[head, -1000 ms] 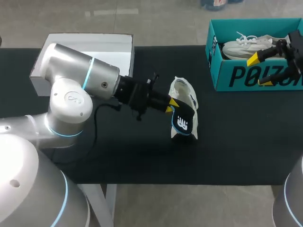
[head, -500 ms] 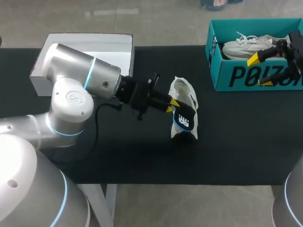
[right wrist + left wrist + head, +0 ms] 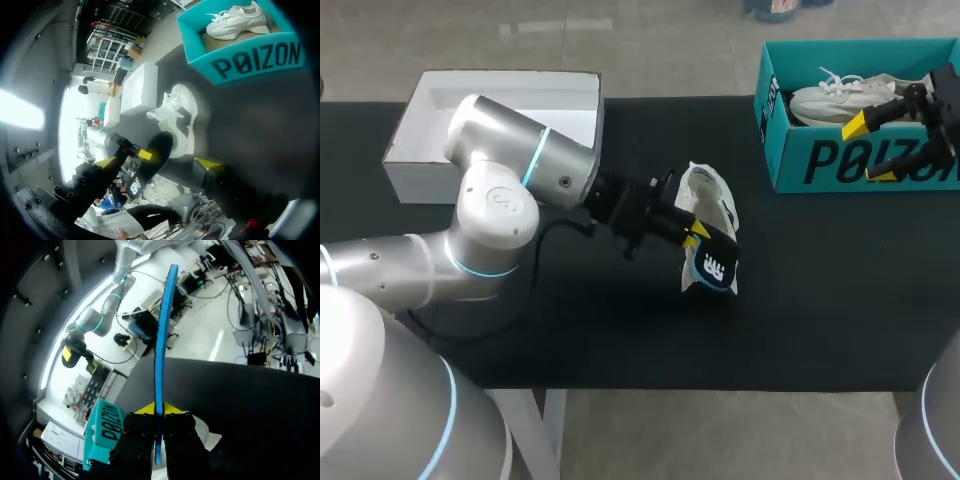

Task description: Take the shoe out of the shoebox, open the shoe tongue, remove and reinsert the insole, then place the shoe into the shoebox

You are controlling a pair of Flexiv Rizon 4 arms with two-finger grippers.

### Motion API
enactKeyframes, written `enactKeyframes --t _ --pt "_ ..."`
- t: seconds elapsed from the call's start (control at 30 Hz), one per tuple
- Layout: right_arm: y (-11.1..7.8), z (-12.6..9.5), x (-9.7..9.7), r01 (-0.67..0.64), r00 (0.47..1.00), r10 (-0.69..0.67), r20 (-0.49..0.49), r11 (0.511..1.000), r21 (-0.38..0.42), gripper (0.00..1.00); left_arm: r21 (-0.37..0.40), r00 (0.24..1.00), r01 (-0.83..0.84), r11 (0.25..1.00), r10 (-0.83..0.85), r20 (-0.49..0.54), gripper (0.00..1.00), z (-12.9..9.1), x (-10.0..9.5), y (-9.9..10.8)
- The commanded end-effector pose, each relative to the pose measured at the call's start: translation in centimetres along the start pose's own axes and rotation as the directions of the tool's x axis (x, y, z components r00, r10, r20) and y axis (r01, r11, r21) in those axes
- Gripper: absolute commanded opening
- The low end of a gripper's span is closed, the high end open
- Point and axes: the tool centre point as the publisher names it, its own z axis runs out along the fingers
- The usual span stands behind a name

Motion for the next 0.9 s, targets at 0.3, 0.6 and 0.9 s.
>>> enactKeyframes --t 0.3,0.6,0.9 --pt "0.0 0.0 0.0 -0.001 1.0 0.001 0.004 1.0 0.001 1.0 -0.029 0.991 -0.062 0.998 0.058 -0.123 0.0 0.7 -0.2 2.2" --pt "0.0 0.0 0.0 -0.001 1.0 0.001 0.004 1.0 0.001 1.0 -0.07 0.982 -0.064 0.996 0.05 -0.183 0.0 0.4 0.2 3.3" --pt "0.0 0.0 0.0 -0.001 1.0 0.001 0.004 1.0 0.001 1.0 -0.1 0.987 -0.042 0.994 0.025 -0.161 0.0 0.6 0.1 5.2"
